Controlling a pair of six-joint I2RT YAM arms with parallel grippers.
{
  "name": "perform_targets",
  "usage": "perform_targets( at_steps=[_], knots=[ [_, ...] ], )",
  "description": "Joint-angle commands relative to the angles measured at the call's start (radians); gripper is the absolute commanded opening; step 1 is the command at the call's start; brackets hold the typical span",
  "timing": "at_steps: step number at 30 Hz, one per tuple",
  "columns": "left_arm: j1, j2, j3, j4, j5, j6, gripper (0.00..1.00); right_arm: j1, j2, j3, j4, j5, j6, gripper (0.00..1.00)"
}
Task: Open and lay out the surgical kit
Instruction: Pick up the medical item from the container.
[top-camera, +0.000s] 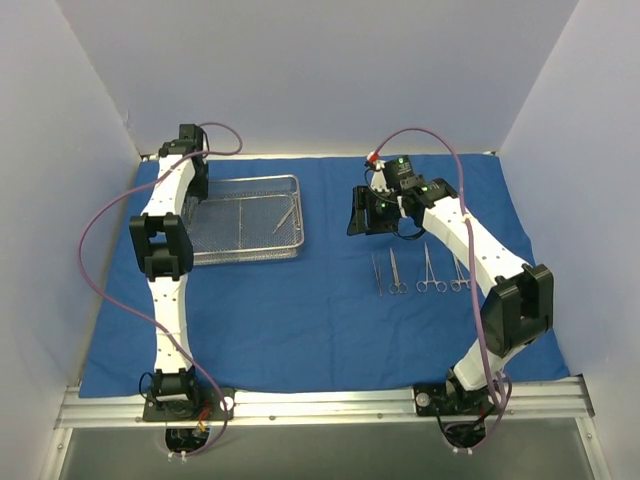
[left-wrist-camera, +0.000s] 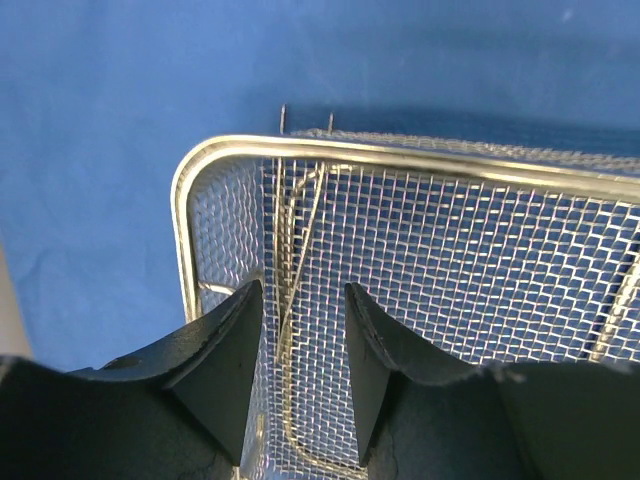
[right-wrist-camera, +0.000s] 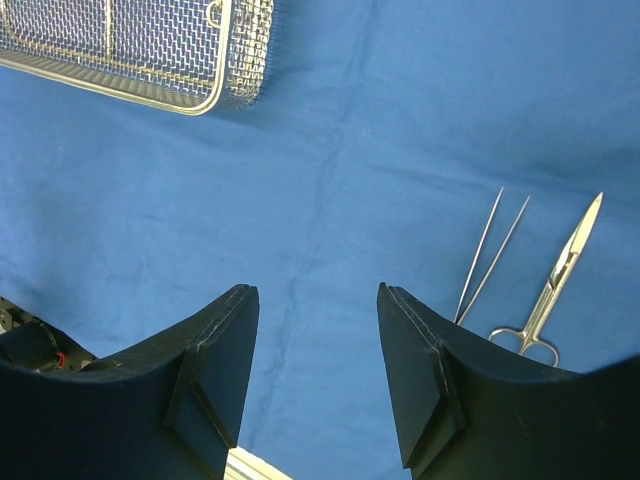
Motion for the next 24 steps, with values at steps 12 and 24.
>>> perform_targets(
  at_steps=[12, 24],
  knots=[
    [0.061, 0.111, 0.112, 0.016, 0.111, 0.006, 0.48, -0.018, 0.021, -0.028, 0.037, -0.041, 0.0, 0.49],
    [0.085, 0.132, 0.036, 0.019, 0.256, -0.072, 0.13, -0.009, 0.003, -0.063, 0.054, -0.047, 0.035, 0.49]
  ],
)
